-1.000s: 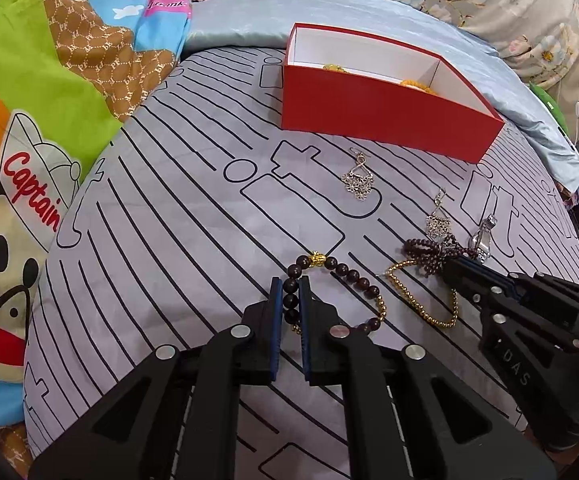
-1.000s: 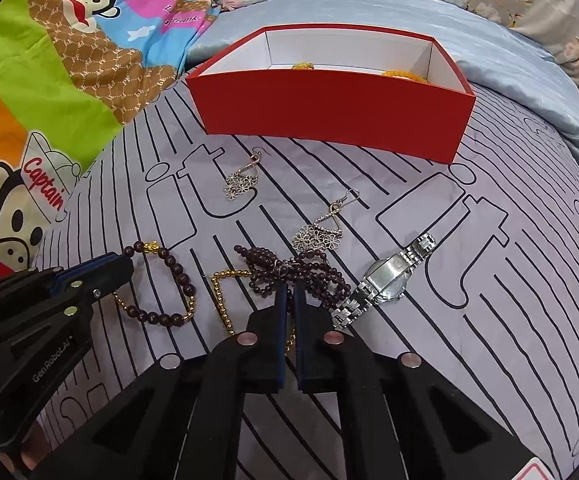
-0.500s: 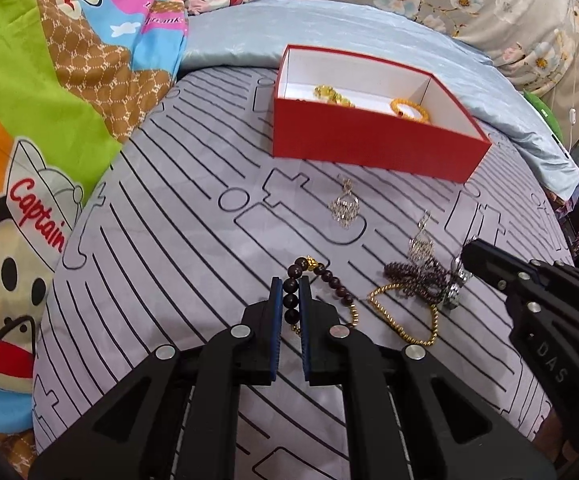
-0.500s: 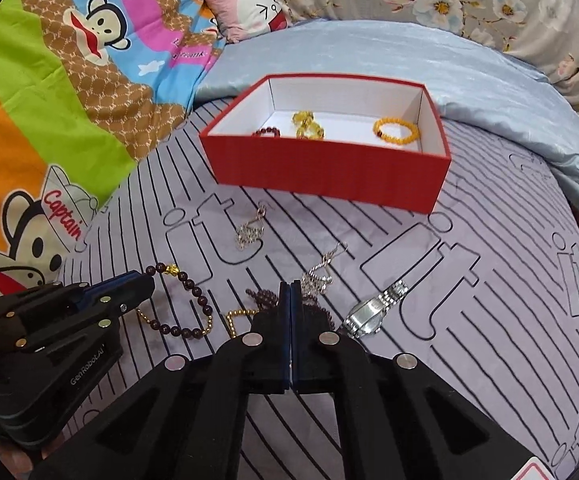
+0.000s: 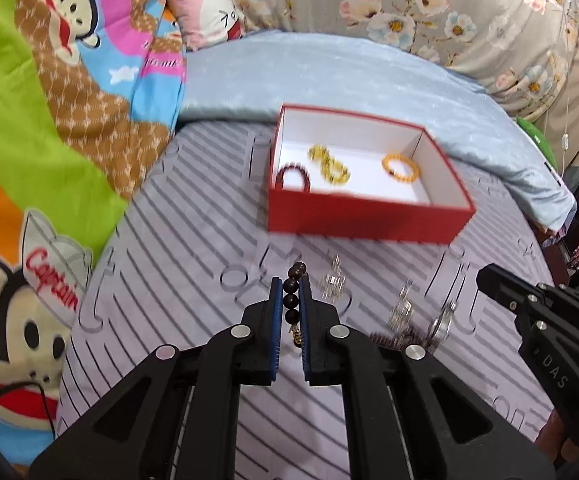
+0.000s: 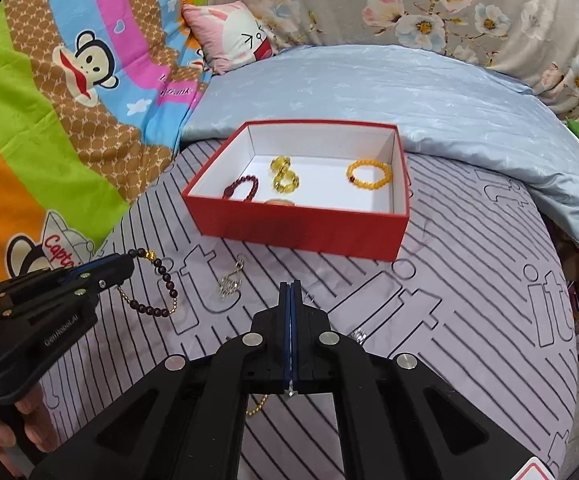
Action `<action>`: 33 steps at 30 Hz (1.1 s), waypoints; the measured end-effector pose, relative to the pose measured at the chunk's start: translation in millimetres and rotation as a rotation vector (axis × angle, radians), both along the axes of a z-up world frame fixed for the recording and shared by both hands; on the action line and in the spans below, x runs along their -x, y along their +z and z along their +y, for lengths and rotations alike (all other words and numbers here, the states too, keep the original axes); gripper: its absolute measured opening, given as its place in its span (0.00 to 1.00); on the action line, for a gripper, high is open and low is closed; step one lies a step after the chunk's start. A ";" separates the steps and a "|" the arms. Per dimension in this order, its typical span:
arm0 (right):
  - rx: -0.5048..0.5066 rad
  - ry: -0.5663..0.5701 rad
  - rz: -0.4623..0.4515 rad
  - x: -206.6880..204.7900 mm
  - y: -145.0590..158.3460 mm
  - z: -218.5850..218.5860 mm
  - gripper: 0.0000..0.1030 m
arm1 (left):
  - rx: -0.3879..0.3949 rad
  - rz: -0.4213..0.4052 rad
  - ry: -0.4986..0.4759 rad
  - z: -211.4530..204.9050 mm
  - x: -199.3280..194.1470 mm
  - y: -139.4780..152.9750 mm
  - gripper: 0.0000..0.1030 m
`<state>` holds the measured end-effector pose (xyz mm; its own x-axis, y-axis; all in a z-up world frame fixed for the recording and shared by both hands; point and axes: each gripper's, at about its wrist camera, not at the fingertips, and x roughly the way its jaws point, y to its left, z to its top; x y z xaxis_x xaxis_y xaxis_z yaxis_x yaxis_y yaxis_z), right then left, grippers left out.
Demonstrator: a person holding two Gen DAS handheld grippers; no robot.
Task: Organize jewelry
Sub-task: 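Lift the dark brown bead bracelet with the left tool into the red box, then open the left tool to release the dark brown bracelet in the box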
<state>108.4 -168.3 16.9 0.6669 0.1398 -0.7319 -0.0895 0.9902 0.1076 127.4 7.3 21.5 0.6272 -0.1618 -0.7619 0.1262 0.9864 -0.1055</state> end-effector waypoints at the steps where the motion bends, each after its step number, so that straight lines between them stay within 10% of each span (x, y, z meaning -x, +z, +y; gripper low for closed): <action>1: 0.002 -0.003 -0.007 -2.6 3.0 -1.5 0.00 | 0.003 -0.013 0.001 -0.8 -4.2 5.6 0.07; 13: 0.007 -0.045 -0.084 -60.9 39.4 -22.8 0.00 | 0.025 -0.101 -0.027 -24.0 -65.1 46.4 0.07; 33: 0.014 -0.064 -0.016 -129.2 5.6 -32.1 0.01 | -0.006 -0.019 -0.029 -53.4 -139.6 3.3 0.08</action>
<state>237.7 -200.4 22.5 0.6857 0.0862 -0.7227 -0.0272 0.9953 0.0928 266.9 -46.0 24.9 0.6368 -0.1752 -0.7509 0.1567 0.9829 -0.0964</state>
